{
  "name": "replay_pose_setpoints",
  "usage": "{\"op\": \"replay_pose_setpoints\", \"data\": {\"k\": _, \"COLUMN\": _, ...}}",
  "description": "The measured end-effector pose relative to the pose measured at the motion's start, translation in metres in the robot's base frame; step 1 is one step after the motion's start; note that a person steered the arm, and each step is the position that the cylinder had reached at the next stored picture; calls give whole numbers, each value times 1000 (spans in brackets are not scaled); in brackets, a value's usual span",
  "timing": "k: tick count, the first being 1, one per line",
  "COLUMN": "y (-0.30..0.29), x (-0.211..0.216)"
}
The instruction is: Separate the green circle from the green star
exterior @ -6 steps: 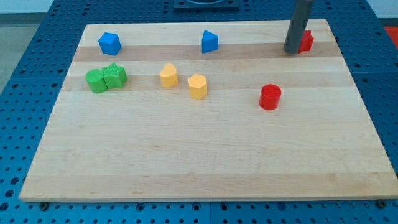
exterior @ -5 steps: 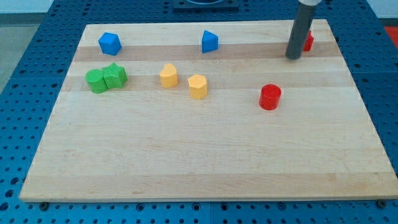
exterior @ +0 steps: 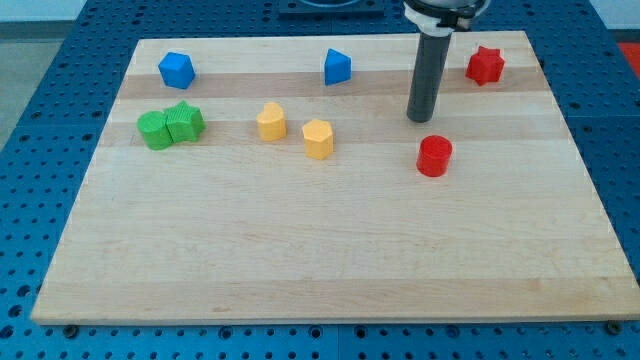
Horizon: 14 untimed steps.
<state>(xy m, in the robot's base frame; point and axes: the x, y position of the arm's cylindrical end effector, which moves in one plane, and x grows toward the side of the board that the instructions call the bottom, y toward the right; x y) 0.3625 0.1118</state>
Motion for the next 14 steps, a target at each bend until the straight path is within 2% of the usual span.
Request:
{"op": "replay_pose_setpoints", "data": {"k": 3, "y": -1, "x": 0}}
{"op": "replay_pose_setpoints", "data": {"k": 5, "y": -25, "x": 2}}
{"op": "replay_pose_setpoints", "data": {"k": 9, "y": -130, "x": 11}}
{"op": "replay_pose_setpoints", "data": {"k": 10, "y": -134, "x": -12}}
{"op": "replay_pose_setpoints", "data": {"k": 11, "y": -167, "x": -34}}
{"op": "replay_pose_setpoints", "data": {"k": 14, "y": -300, "x": -29}}
